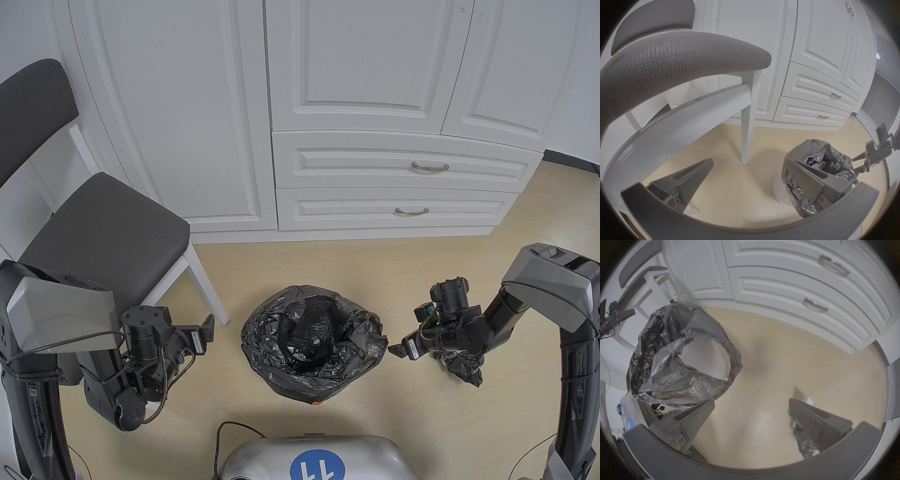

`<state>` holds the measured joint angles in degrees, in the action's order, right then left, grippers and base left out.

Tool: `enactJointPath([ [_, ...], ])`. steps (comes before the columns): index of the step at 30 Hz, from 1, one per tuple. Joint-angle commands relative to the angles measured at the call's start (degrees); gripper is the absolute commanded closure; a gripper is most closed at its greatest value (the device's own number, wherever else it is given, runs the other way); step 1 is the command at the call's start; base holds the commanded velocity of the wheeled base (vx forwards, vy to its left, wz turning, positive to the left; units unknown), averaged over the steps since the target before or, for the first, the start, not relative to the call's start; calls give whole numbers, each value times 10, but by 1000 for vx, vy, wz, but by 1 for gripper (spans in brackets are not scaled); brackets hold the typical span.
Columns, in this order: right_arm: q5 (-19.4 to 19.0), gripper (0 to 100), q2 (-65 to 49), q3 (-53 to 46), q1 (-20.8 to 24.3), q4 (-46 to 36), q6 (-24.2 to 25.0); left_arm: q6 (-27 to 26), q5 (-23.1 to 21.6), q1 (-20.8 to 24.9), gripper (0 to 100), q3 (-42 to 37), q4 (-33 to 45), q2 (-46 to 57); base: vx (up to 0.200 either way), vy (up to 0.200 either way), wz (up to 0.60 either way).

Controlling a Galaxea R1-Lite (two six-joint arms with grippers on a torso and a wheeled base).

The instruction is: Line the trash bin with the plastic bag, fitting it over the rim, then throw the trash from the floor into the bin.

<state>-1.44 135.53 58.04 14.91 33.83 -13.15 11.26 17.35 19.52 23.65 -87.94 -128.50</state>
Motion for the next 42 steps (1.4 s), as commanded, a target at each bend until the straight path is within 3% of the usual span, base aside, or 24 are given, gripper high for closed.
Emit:
enactJointPath([
  [1, -40, 0, 97, 70, 19, -17, 103, 7, -1, 3, 0, -2, 0, 6, 0, 0, 0],
  [8, -61, 0, 141, 279, 11, -232, 223, 18, -1, -3, 0, 0, 0, 7, 0, 0, 0],
  [15, -61, 0, 213, 440, -1, -257, 353, 16, -2, -8, 0, 27, 1, 1, 0, 0, 0],
  [20, -63, 0, 200, 451, 3, -257, 435, 20, -5, -4, 0, 53, 1, -31, 0, 0, 0],
  [29, -82, 0, 129, 328, 1, -250, 427, 38, -29, 8, 0, 66, 1, -89, 0, 0, 0],
  [35, -89, 0, 124, 284, -1, -215, 374, 39, -32, 32, 0, 66, 1, -105, 0, 0, 0],
  [39, -89, 0, 129, 277, -1, -202, 364, 42, -32, 39, 0, 75, 1, -122, 0, 0, 0],
  [42, -89, 0, 133, 277, 0, -201, 362, 73, -32, 46, 0, 100, 1, -143, 0, 0, 0],
])
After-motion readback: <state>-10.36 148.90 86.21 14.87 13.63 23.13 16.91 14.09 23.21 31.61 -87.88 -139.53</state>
